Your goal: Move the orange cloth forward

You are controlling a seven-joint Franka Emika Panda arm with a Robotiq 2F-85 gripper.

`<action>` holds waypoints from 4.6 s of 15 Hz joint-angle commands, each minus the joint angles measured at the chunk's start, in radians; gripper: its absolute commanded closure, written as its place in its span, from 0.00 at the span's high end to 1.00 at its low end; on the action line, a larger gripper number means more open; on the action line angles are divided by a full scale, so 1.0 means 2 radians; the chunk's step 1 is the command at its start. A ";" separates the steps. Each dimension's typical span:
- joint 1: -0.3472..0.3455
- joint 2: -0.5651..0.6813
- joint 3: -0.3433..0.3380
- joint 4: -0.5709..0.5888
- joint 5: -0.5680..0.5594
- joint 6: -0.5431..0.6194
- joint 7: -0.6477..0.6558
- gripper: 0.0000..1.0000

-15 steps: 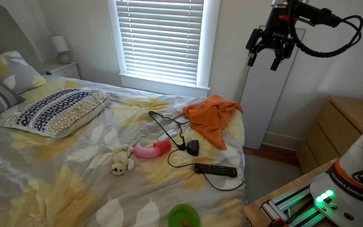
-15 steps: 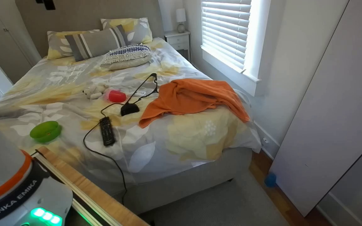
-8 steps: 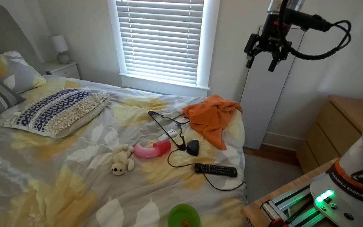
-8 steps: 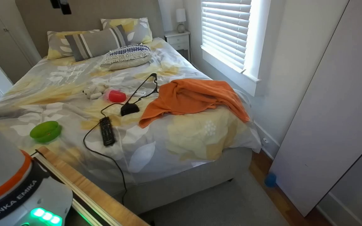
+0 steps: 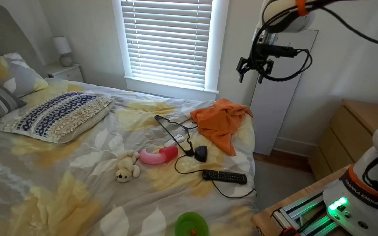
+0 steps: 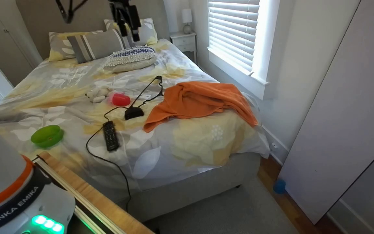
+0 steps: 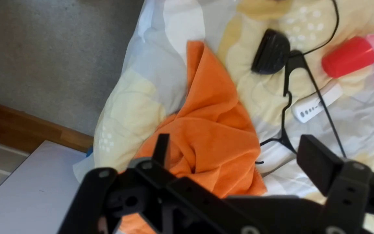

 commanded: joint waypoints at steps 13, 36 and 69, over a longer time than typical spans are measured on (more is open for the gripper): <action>0.024 0.355 -0.096 0.181 0.026 0.214 0.090 1.00; 0.040 0.478 -0.115 0.223 0.129 0.369 0.166 1.00; 0.108 0.191 -0.119 0.256 -0.123 0.231 0.191 0.14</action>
